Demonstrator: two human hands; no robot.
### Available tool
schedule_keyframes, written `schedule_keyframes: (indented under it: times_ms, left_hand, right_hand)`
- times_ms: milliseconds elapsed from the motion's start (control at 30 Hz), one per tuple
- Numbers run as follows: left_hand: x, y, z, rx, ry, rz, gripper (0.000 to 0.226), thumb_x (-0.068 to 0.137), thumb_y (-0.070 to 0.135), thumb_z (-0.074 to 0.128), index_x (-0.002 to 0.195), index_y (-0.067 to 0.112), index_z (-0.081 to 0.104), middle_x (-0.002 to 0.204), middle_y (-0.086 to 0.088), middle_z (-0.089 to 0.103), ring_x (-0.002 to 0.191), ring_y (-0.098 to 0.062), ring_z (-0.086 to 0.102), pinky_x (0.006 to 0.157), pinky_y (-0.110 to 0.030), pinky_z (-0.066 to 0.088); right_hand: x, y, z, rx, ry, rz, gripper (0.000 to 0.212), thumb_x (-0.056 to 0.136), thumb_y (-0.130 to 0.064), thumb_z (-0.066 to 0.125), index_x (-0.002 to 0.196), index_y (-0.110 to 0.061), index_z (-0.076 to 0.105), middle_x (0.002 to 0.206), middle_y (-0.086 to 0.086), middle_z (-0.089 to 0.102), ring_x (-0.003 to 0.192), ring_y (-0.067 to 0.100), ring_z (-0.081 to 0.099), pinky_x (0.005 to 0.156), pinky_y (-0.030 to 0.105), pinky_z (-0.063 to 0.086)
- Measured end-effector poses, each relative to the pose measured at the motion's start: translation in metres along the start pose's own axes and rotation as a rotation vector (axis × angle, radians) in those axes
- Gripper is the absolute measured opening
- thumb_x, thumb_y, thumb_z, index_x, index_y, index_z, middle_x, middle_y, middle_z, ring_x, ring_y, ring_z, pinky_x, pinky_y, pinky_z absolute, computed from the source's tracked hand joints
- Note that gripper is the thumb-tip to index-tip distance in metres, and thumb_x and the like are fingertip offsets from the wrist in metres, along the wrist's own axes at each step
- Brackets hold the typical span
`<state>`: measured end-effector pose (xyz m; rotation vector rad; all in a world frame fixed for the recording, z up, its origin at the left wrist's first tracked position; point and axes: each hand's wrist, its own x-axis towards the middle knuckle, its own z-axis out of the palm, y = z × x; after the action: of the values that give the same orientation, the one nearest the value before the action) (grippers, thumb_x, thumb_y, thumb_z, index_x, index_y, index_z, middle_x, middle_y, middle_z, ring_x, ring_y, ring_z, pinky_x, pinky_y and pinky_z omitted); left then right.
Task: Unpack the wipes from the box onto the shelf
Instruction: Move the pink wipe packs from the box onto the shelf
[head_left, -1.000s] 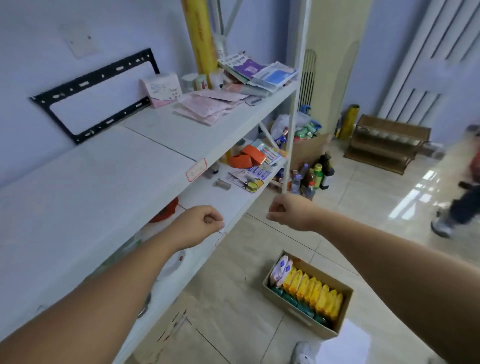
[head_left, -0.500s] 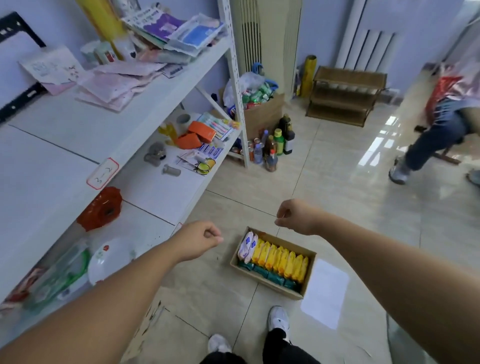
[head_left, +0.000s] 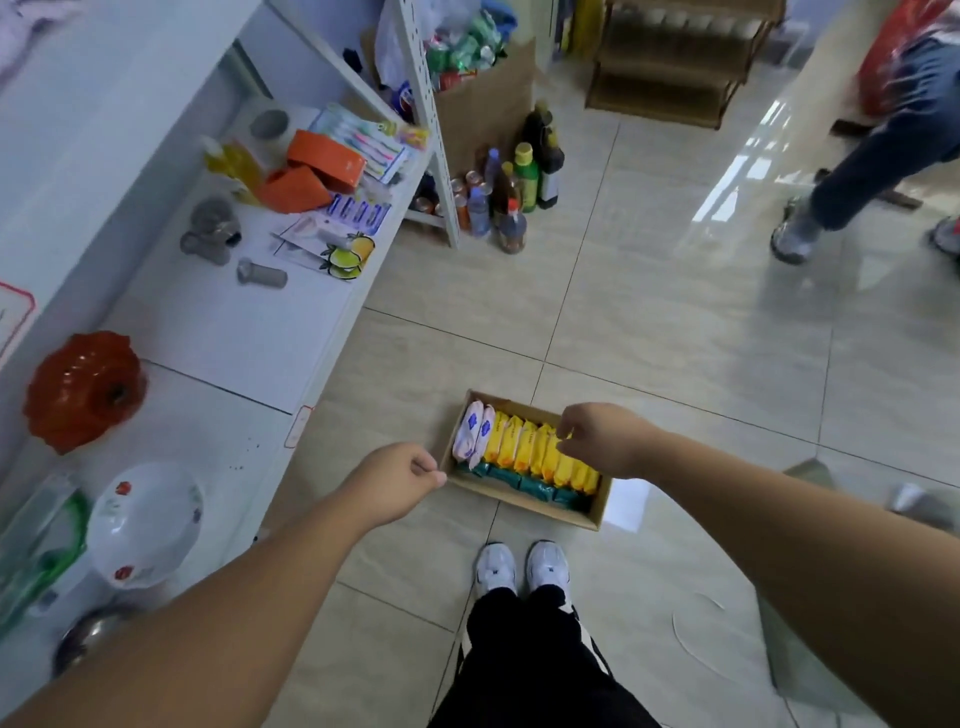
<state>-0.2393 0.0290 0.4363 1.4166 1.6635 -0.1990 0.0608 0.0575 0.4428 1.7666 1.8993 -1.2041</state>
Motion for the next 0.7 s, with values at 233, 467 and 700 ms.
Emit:
schedule_keyframes:
  times_ms: [233, 467, 700]
  left_hand:
    - [0.101, -0.057, 0.05, 0.047, 0.066, -0.037, 0.02, 0.085, 0.041, 0.072, 0.094, 0.024, 0.075, 0.106, 0.001, 0.068, 0.103, -0.019, 0.063, 0.094, -0.035, 0.052]
    - [0.213, -0.118, 0.129, 0.015, 0.116, -0.089, 0.03, 0.085, 0.042, 0.074, 0.107, 0.021, 0.073, 0.124, -0.007, 0.056, 0.123, -0.029, 0.048, 0.104, -0.033, 0.039]
    - [0.302, -0.156, 0.189, 0.082, 0.127, -0.058, 0.041, 0.086, 0.046, 0.072, 0.119, 0.022, 0.068, 0.147, 0.001, 0.044, 0.136, -0.025, 0.036, 0.103, -0.036, 0.043]
  right_hand:
    - [0.115, 0.016, 0.049, -0.035, -0.028, -0.003, 0.033, 0.095, -0.033, 0.06, 0.126, -0.022, 0.062, 0.12, 0.004, 0.067, 0.111, 0.027, 0.06, 0.086, 0.033, 0.047]
    - [0.23, 0.04, 0.133, -0.085, -0.14, -0.041, 0.039, 0.095, -0.038, 0.062, 0.133, -0.029, 0.057, 0.124, -0.001, 0.067, 0.108, 0.022, 0.063, 0.094, 0.038, 0.053]
    - [0.32, 0.068, 0.184, -0.107, -0.143, -0.042, 0.043, 0.096, -0.036, 0.063, 0.138, -0.033, 0.053, 0.129, -0.002, 0.065, 0.112, 0.022, 0.063, 0.096, 0.036, 0.052]
